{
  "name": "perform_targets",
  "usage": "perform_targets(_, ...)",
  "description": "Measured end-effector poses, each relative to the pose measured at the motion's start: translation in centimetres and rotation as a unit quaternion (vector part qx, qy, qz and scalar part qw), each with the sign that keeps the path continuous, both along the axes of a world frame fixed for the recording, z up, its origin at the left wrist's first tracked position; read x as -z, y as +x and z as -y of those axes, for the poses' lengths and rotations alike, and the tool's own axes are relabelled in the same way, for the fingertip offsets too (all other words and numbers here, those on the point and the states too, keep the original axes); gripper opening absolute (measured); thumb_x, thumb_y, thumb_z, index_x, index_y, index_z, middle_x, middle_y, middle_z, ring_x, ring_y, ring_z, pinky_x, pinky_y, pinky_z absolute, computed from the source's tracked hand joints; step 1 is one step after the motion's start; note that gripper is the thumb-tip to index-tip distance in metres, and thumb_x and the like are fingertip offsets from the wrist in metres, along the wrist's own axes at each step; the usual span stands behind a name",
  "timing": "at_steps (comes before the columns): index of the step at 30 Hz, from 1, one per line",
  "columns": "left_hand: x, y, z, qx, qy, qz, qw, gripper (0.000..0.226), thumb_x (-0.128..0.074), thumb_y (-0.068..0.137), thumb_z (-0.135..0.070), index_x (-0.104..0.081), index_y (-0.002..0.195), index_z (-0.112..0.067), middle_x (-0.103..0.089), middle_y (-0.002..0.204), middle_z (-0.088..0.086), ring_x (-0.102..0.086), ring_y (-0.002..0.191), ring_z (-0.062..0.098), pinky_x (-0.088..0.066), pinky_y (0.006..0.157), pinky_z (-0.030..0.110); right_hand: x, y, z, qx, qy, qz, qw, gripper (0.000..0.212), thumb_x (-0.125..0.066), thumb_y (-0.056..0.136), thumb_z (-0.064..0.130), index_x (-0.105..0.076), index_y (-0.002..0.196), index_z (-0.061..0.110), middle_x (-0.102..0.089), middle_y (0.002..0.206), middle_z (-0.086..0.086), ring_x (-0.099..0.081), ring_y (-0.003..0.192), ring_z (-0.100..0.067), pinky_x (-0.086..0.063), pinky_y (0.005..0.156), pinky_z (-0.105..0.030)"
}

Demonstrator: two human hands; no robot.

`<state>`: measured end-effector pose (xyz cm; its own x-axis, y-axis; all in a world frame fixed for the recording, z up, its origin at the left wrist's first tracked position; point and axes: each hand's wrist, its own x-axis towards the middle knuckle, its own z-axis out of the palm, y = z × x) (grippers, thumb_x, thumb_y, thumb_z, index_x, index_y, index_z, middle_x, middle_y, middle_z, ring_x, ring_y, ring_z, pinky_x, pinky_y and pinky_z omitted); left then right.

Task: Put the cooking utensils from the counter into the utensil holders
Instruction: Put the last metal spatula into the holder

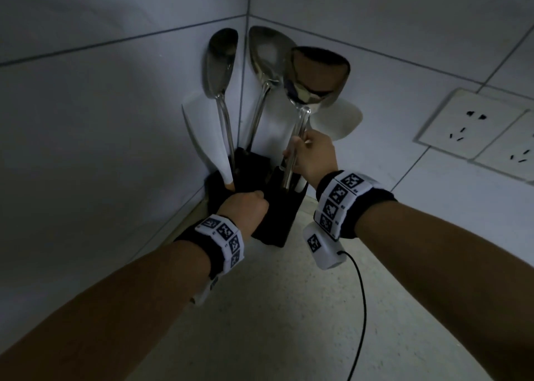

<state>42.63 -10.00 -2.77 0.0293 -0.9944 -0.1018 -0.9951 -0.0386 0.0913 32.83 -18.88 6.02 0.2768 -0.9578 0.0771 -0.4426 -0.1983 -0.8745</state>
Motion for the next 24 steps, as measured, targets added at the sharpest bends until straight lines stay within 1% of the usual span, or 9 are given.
perform_targets(3,-0.28,-0.05,0.0,-0.012,-0.004,0.008,1.0,0.025,-0.039,0.094,0.002,-0.062,0.104,0.003,-0.057,0.117,0.02,-0.06,0.102,0.033,-0.051,0.09,0.04,0.31,0.0,0.08,0.005,0.011,0.003,1.0,0.021,-0.048,0.093,0.013,-0.053,0.078,-0.001,-0.068,0.094,-0.031,-0.067,0.094,-0.043,-0.053,0.085,-0.058)
perform_targets(6,-0.44,-0.71,-0.04,-0.022,-0.006,0.005,1.0,0.025,-0.038,0.094,0.002,-0.06,0.104,0.003,-0.057,0.116,0.02,-0.06,0.101,0.033,-0.051,0.088,0.039,0.26,-0.09,0.04,-0.007,0.024,-0.023,0.999,0.024,-0.047,0.094,0.016,-0.056,0.09,-0.006,-0.064,0.103,-0.034,-0.063,0.099,-0.044,-0.05,0.09,-0.057)
perform_targets(9,-0.44,-0.82,0.04,-0.037,-0.011,-0.008,0.999,0.025,-0.038,0.094,0.001,-0.061,0.103,0.002,-0.058,0.115,0.02,-0.061,0.099,0.032,-0.051,0.087,0.039,-0.03,-0.25,-0.04,0.008,0.03,-0.009,0.999,0.027,-0.047,0.094,0.016,-0.057,0.09,-0.009,-0.067,0.1,-0.032,-0.065,0.097,-0.044,-0.052,0.087,-0.057)
perform_targets(12,-0.11,-0.44,0.04,-0.04,-0.005,-0.021,0.999,0.026,-0.039,0.095,-0.002,-0.062,0.103,0.003,-0.057,0.119,0.02,-0.06,0.103,0.032,-0.051,0.09,0.039,-0.08,-0.26,-0.15,0.005,0.027,-0.036,0.999,0.029,-0.046,0.096,0.02,-0.056,0.085,-0.004,-0.067,0.104,-0.03,-0.064,0.1,-0.043,-0.052,0.089,-0.056)
perform_targets(16,0.4,-0.21,0.34,-0.054,-0.006,-0.079,0.995,0.03,-0.033,0.097,-0.003,-0.06,0.109,0.004,-0.058,0.123,0.019,-0.058,0.109,0.029,-0.046,0.098,0.039,-0.28,-0.29,-0.2,0.011,0.054,-0.043,0.998,0.026,-0.046,0.096,0.022,-0.052,0.081,0.002,-0.066,0.107,-0.033,-0.064,0.101,-0.044,-0.051,0.09,-0.057)
perform_targets(18,0.41,-0.33,0.51,-0.055,-0.011,-0.095,0.994,0.029,-0.035,0.098,-0.007,-0.058,0.11,0.007,-0.059,0.121,0.021,-0.058,0.108,0.03,-0.045,0.097,0.04,-0.39,-0.3,-0.42,0.012,0.066,-0.051,0.996,0.025,-0.047,0.096,0.022,-0.053,0.082,0.003,-0.067,0.104,-0.031,-0.064,0.1,-0.044,-0.05,0.091,-0.057)
perform_targets(20,0.28,-0.54,0.48,-0.04,-0.012,-0.099,0.994,0.029,-0.037,0.098,-0.008,-0.059,0.11,0.006,-0.058,0.121,0.022,-0.058,0.107,0.031,-0.046,0.096,0.041,-0.57,-0.3,-0.74,0.009,0.072,-0.059,0.996,0.023,-0.048,0.096,0.022,-0.054,0.084,0.003,-0.063,0.092,-0.023,-0.064,0.101,-0.045,-0.05,0.092,-0.056)
perform_targets(22,0.07,-0.73,0.29,-0.028,-0.02,-0.099,0.995,0.029,-0.039,0.097,-0.008,-0.062,0.11,0.002,-0.056,0.121,0.02,-0.058,0.105,0.031,-0.048,0.094,0.04,-0.59,-0.35,-0.81,0.008,0.084,-0.068,0.994,0.031,-0.048,0.096,0.022,-0.059,0.088,-0.006,-0.054,0.086,-0.02,-0.063,0.103,-0.045,-0.049,0.093,-0.055)
perform_targets(24,-0.02,-0.74,0.25,-0.017,-0.033,-0.093,0.995,0.028,-0.04,0.096,-0.007,-0.064,0.108,0.0,-0.055,0.12,0.019,-0.059,0.104,0.03,-0.049,0.093,0.04,-0.44,-0.46,-0.79,0.011,0.098,-0.073,0.992,0.038,-0.049,0.095,0.021,-0.062,0.099,-0.014,-0.053,0.088,-0.019,-0.063,0.105,-0.043,-0.051,0.094,-0.05)
